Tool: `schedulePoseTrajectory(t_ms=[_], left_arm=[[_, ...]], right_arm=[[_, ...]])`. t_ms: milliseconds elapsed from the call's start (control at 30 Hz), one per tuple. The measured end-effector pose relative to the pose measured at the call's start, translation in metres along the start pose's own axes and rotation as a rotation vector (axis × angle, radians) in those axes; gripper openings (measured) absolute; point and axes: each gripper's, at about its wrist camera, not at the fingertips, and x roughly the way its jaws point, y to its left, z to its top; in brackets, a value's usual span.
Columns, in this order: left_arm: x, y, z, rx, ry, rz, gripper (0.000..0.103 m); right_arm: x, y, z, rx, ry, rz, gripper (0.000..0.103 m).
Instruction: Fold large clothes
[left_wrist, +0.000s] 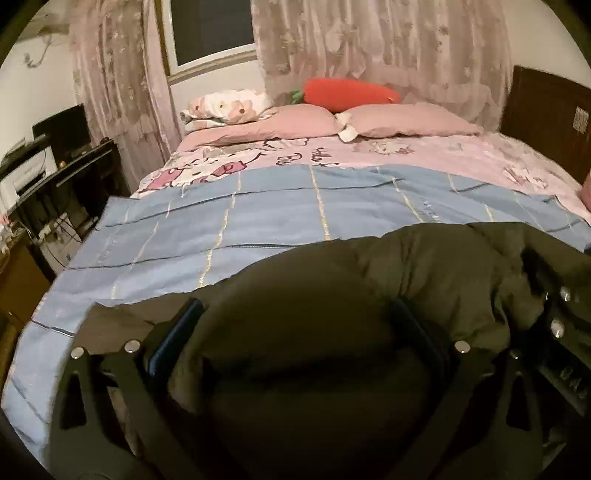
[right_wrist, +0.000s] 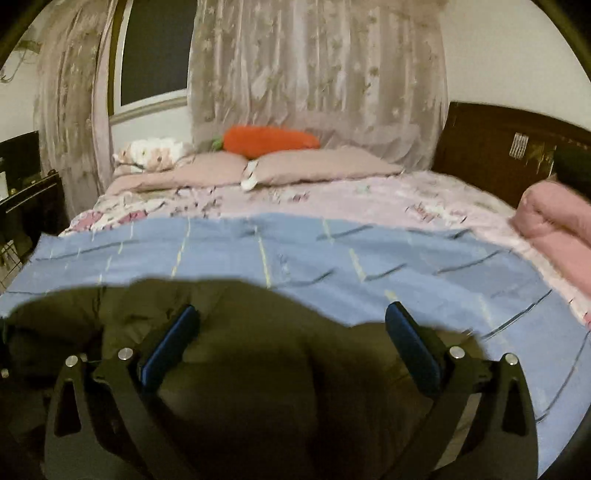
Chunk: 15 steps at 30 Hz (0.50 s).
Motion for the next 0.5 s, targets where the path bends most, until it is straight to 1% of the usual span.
schedulePoseTrajectory(t_ms=[67,133,167,233,300,400,433,500], left_arm=[[0.013,0.008,-0.007,-0.032,-0.008,-0.034,0.101],[0.02,0.011,-0.015,-0.036,-0.022,-0.043,0.101],[0.019,0.008,-0.02,-0.03,-0.032,-0.034,0.101],[0.024,0.001,-0.027,-0.008,-0.053,0.012,0.101],[0.025,-0.004,-0.03,0.009,-0.058,0.043,0.101],[0.029,-0.008,-0.029,0.026,-0.037,0.066,0.101],[0.027,-0.007,-0.028,0.032,-0.024,0.065,0.101],[0.017,-0.003,-0.026,0.038,0.0,0.049,0.101]], right_arm=[[0.008,0.0,-0.011,0.023,0.009,0.011,0.102],[0.019,-0.001,-0.022,0.042,0.032,0.023,0.102],[0.019,-0.001,-0.027,0.042,0.031,0.018,0.102],[0.021,0.002,-0.037,0.038,0.01,-0.009,0.102],[0.025,0.002,-0.041,0.042,0.019,-0.022,0.102],[0.037,-0.001,-0.042,0.054,0.077,-0.008,0.102],[0.038,-0.002,-0.041,0.056,0.09,0.0,0.102],[0.035,-0.006,-0.036,0.062,0.144,0.044,0.102]])
